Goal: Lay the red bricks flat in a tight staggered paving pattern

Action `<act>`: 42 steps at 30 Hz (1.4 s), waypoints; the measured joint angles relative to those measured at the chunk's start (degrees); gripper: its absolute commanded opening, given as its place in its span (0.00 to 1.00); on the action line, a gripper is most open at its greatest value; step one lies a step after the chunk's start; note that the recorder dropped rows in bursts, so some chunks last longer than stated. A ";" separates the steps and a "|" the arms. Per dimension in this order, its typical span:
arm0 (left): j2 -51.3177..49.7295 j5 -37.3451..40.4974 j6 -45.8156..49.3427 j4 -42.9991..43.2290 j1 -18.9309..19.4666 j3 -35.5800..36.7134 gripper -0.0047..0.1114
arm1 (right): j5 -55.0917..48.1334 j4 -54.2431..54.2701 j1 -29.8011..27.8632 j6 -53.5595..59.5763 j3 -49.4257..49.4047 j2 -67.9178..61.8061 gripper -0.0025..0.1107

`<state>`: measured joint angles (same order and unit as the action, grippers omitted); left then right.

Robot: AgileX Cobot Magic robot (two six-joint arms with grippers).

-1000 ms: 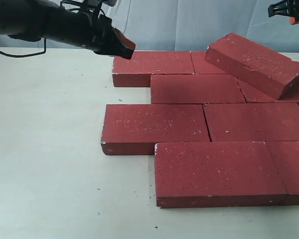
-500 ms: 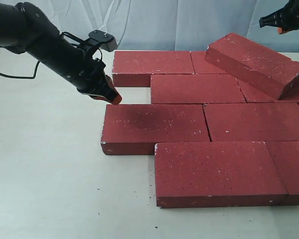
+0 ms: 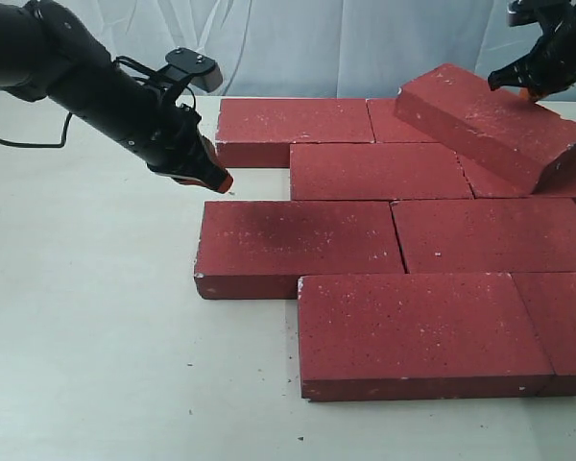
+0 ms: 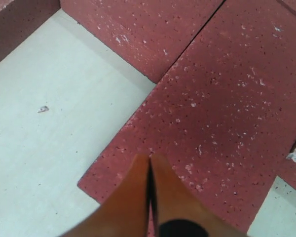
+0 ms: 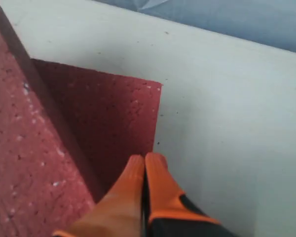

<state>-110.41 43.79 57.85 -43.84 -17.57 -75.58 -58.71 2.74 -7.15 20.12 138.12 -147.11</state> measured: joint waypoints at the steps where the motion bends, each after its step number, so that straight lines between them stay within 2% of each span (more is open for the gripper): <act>1: 0.00 0.00 0.00 0.00 0.00 0.00 0.04 | -0.61 0.44 0.00 0.12 0.00 0.16 0.01; 7: 0.00 0.00 0.00 0.00 0.00 0.00 0.04 | -5.48 5.05 0.00 0.70 0.00 2.18 0.01; 13: 0.00 0.00 0.00 0.00 0.00 0.00 0.04 | -10.14 15.45 0.53 5.19 0.00 4.25 0.01; 18: 0.00 0.00 0.00 0.00 0.00 0.21 0.04 | -10.90 17.05 3.11 6.95 0.00 4.29 0.01; 22: 0.00 0.00 0.00 0.00 0.00 0.34 0.04 | -8.16 14.57 5.26 5.52 0.00 4.56 0.01; 26: 0.00 0.12 0.00 0.00 0.00 0.34 0.04 | -1.81 5.10 5.37 -2.87 0.00 4.72 0.01; 31: 0.00 0.12 0.00 0.00 0.00 0.34 0.04 | -0.78 -3.48 5.17 -5.81 0.11 3.56 0.01; 39: 0.00 0.12 0.00 0.00 0.00 0.34 0.04 | -2.95 -5.33 5.12 -5.19 0.25 1.35 0.01; 42: 0.00 0.12 0.00 0.00 0.00 0.34 0.04 | -5.55 -2.74 5.12 -2.42 0.36 1.35 0.01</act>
<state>-110.41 43.91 57.85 -43.84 -17.57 -75.24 -64.26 0.00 -2.02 17.70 138.48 -145.76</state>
